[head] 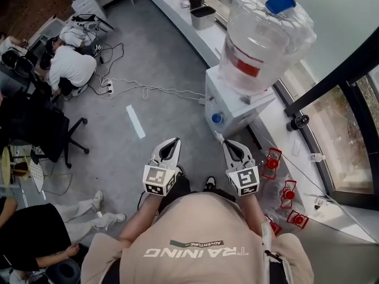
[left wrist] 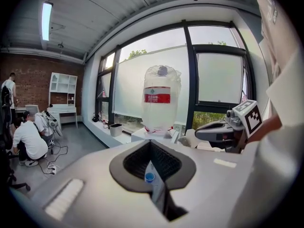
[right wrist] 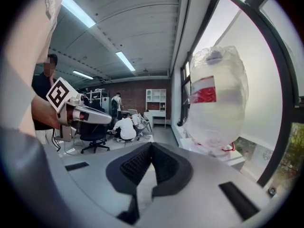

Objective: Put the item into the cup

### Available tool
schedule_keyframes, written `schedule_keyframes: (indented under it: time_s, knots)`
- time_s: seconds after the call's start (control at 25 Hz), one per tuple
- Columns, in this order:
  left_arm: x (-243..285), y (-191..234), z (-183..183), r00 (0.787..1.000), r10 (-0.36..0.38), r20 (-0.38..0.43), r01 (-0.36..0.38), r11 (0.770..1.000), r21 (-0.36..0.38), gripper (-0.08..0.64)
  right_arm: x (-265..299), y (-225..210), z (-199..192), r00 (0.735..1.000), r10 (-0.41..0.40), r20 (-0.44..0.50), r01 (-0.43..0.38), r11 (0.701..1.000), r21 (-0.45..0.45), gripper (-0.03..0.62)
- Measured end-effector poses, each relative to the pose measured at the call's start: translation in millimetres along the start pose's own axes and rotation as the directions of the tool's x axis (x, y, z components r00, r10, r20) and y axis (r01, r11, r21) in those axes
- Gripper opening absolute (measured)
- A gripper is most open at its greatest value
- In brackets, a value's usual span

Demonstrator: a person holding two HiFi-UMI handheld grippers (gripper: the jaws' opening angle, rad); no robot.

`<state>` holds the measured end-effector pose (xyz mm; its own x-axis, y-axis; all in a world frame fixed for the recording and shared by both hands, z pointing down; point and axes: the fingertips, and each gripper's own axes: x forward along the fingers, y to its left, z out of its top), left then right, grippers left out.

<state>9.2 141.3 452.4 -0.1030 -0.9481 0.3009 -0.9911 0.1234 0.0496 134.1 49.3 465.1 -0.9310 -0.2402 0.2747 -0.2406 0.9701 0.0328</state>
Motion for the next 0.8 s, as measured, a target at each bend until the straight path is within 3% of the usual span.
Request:
schedule_keyframes:
  time_s: [0.4,0.8]
  knots:
    - [26,83,12,0.984,-0.178,-0.003,0.178,0.984,0.019,0.008,61,12,29,0.984,-0.181,-0.010,0.181,0.983,0.016,0.011]
    - [72,113,14,0.952,-0.303,-0.033,0.305,0.952,0.038,0.008,93,9,22,0.949,-0.309,-0.058,0.313,0.946,0.079,0.011]
